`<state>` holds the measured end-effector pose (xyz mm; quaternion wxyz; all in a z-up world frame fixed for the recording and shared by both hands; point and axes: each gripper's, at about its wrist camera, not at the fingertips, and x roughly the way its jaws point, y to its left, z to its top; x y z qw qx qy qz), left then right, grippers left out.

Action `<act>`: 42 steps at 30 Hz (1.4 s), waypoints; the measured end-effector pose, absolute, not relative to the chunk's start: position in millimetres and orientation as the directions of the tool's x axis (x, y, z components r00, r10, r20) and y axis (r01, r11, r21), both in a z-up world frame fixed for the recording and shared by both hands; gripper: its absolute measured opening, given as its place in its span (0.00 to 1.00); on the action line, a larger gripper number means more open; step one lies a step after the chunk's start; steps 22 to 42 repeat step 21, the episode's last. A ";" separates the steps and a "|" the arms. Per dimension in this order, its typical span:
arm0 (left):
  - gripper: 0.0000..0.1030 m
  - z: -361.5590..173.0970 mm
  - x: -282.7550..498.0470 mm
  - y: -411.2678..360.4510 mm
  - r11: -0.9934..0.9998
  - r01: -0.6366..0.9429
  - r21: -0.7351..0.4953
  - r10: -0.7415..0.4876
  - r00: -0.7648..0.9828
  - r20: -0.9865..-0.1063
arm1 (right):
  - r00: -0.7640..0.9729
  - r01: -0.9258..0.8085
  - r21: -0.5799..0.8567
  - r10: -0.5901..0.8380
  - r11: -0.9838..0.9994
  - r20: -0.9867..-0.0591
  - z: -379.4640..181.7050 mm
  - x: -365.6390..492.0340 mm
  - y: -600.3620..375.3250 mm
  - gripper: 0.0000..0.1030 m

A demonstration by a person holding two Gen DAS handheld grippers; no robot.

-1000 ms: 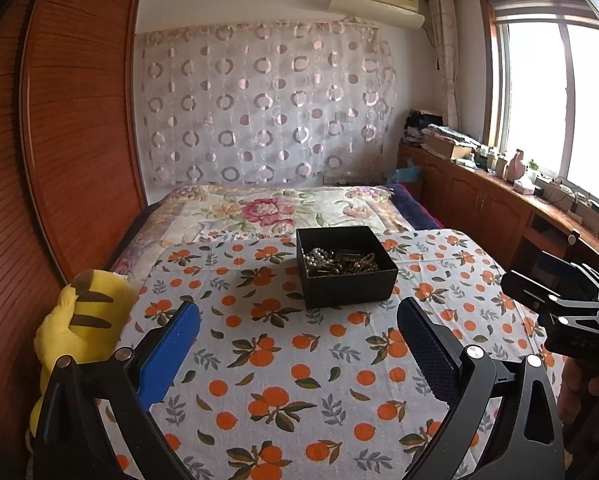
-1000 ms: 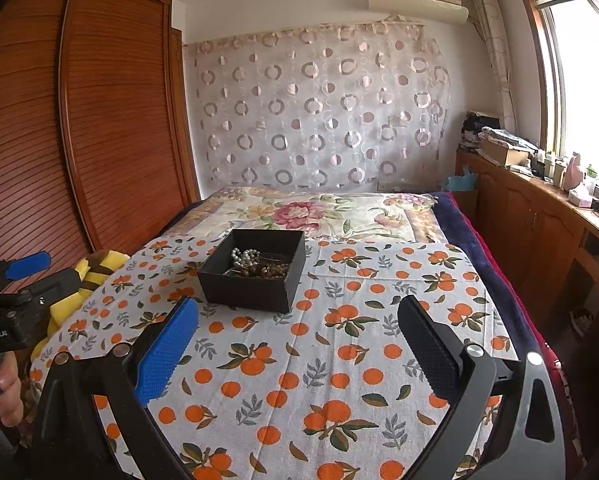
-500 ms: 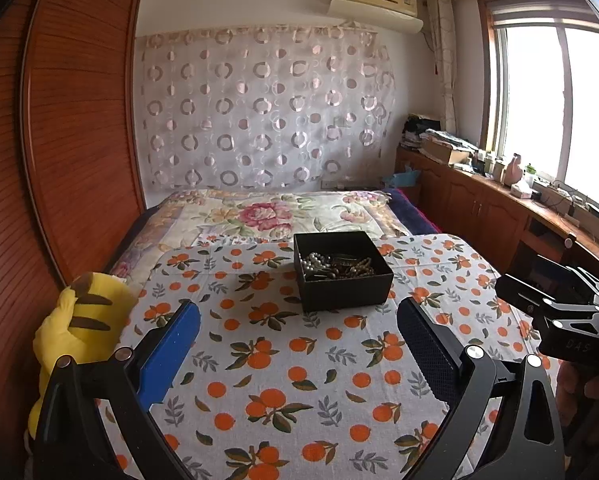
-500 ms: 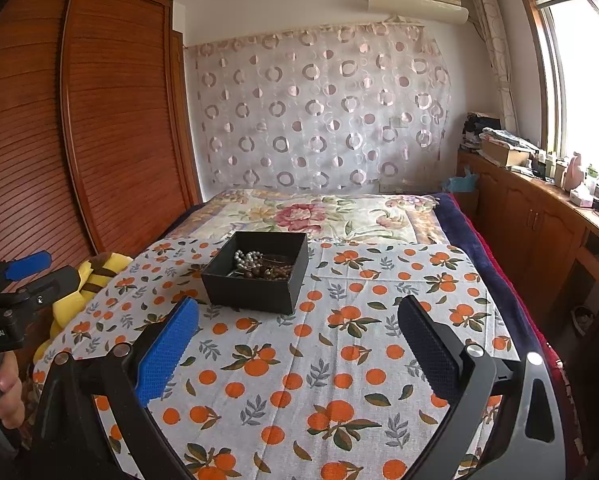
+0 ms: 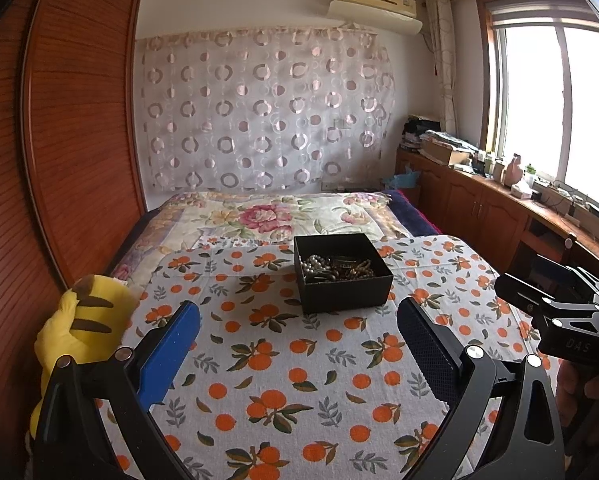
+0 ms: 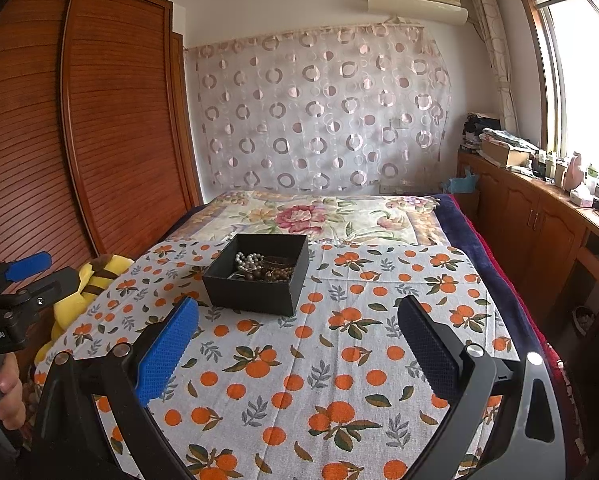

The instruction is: Organize jewelry

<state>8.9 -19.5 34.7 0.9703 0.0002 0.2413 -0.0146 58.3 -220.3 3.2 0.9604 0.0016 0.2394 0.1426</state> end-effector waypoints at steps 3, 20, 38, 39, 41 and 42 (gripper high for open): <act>0.93 34.0 8.7 -19.4 1.000 0.029 -0.009 -0.029 0.883 -0.469 | 0.845 -0.274 0.071 0.276 0.959 -0.459 3.1 58.3 -220.5 0.98; 0.93 39.2 8.1 -18.8 1.000 0.025 -0.008 -0.026 0.882 -0.470 | 0.845 -0.274 0.072 0.276 0.959 -0.458 2.1 58.0 -221.1 0.98; 0.93 39.0 8.2 -18.9 1.000 0.024 -0.007 -0.025 0.882 -0.470 | 0.845 -0.274 0.072 0.276 0.959 -0.458 2.7 58.2 -221.4 0.98; 0.93 39.0 8.2 -18.9 1.000 0.024 -0.007 -0.025 0.882 -0.470 | 0.845 -0.274 0.072 0.276 0.959 -0.458 2.7 58.2 -221.4 0.98; 0.93 39.0 8.2 -18.9 1.000 0.024 -0.007 -0.025 0.882 -0.470 | 0.845 -0.274 0.072 0.276 0.959 -0.458 2.7 58.2 -221.4 0.98; 0.93 39.0 8.2 -18.9 1.000 0.024 -0.007 -0.025 0.882 -0.470 | 0.845 -0.274 0.072 0.276 0.959 -0.458 2.7 58.2 -221.4 0.98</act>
